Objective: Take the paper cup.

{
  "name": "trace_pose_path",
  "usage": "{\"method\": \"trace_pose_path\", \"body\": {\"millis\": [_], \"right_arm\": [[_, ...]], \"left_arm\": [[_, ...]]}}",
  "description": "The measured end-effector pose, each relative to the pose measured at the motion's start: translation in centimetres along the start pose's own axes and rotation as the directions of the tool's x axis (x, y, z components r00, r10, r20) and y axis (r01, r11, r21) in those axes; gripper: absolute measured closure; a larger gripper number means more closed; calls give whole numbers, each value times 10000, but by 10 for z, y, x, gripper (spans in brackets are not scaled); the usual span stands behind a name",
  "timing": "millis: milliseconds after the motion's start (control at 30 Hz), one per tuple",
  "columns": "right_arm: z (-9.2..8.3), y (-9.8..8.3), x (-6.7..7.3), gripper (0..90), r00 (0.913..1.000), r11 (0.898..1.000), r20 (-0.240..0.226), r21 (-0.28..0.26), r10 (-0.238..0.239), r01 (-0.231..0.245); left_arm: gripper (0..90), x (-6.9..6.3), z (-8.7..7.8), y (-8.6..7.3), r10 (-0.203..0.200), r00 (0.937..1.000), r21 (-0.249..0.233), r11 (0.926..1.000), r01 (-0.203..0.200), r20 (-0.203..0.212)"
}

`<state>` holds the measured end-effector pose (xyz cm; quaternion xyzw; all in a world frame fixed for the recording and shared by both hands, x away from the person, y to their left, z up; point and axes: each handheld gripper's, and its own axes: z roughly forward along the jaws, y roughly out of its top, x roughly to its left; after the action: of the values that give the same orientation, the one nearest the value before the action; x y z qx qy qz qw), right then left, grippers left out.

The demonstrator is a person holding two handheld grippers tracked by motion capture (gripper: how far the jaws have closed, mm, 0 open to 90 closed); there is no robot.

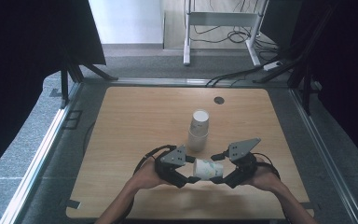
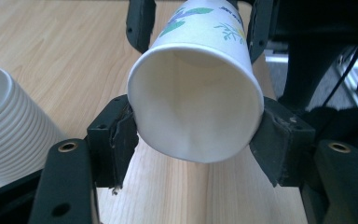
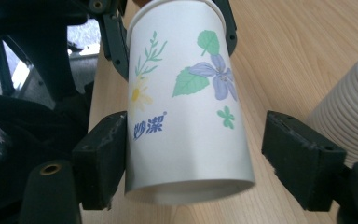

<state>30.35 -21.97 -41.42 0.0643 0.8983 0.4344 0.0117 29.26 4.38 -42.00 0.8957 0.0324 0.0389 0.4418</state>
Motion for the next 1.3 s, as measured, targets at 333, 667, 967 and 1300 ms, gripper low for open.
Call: {"method": "trace_pose_path", "body": {"millis": [333, 667, 967, 1300], "right_arm": [[14, 4, 3, 143, 9990, 9867, 373, 1615, -261, 197], [34, 9, 5, 156, 9945, 9471, 653, 3159, -821, 575], [46, 11, 5, 202, 9928, 9276, 742, 3686, -941, 603], [52, 10, 5, 340, 9929, 9077, 590, 4138, -1036, 701]], "left_arm": [[341, 4, 1, 22, 675, 9977, 1944, 9788, -644, -94], [338, 6, 12, 41, 1029, 9946, 3665, 9258, -920, -104], [338, 7, 21, 52, 1477, 9890, 4361, 8901, -1327, -5], [337, 5, 29, 58, 1581, 9872, 4745, 8675, -1490, 210]]}}
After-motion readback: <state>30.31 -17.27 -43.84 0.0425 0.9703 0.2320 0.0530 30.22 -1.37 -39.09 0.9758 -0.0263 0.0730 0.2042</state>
